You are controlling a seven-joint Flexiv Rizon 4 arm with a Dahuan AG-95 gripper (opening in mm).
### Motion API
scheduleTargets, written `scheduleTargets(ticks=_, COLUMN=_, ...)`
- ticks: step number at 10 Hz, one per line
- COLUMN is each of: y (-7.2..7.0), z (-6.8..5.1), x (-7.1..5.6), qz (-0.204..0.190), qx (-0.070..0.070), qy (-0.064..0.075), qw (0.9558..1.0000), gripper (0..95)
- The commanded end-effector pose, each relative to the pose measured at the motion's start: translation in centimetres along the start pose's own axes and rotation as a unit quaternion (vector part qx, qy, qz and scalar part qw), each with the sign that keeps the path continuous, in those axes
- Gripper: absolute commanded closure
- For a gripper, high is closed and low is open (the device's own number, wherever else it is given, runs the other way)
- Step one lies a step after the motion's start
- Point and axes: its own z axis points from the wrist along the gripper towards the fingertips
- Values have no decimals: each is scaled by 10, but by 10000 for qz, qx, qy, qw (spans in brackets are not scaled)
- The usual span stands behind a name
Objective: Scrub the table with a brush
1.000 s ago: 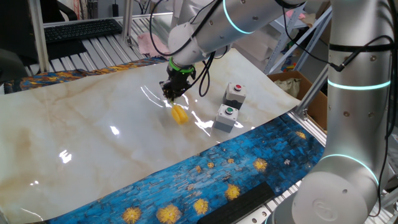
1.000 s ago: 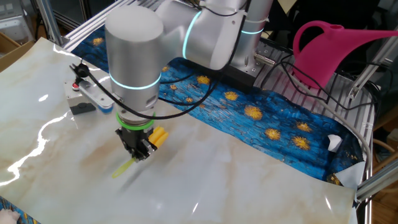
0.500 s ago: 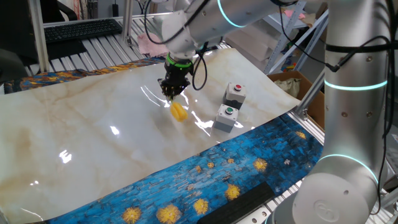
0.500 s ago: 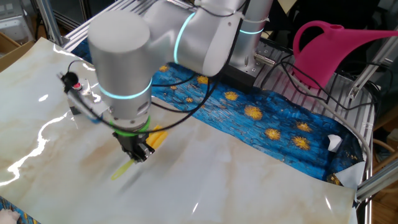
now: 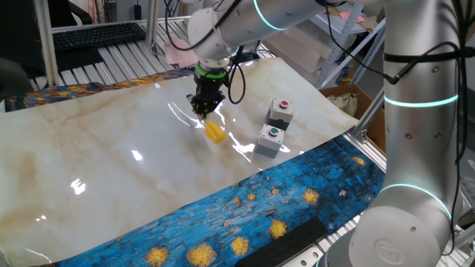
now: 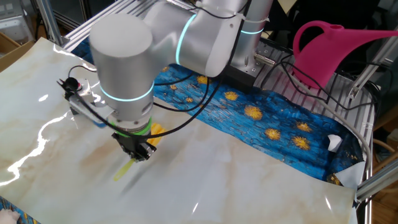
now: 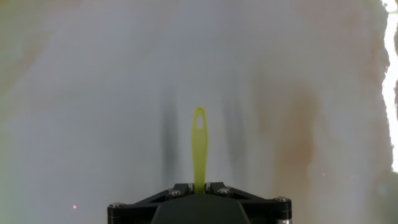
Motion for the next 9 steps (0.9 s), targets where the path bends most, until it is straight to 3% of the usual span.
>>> scheduleTargets(ticks=1, y=0, z=1, x=-2, qz=-356, qx=47, qy=2, qw=9994, gripper=950)
scheduleTargets(ticks=6, y=0, z=1, x=-2, qz=-614, qx=-14, qy=-113, qw=9981, gripper=950)
scheduleTargets(ticks=9, y=1, z=9, x=-2, qz=-577, qx=-19, qy=-179, qw=9982, gripper=950)
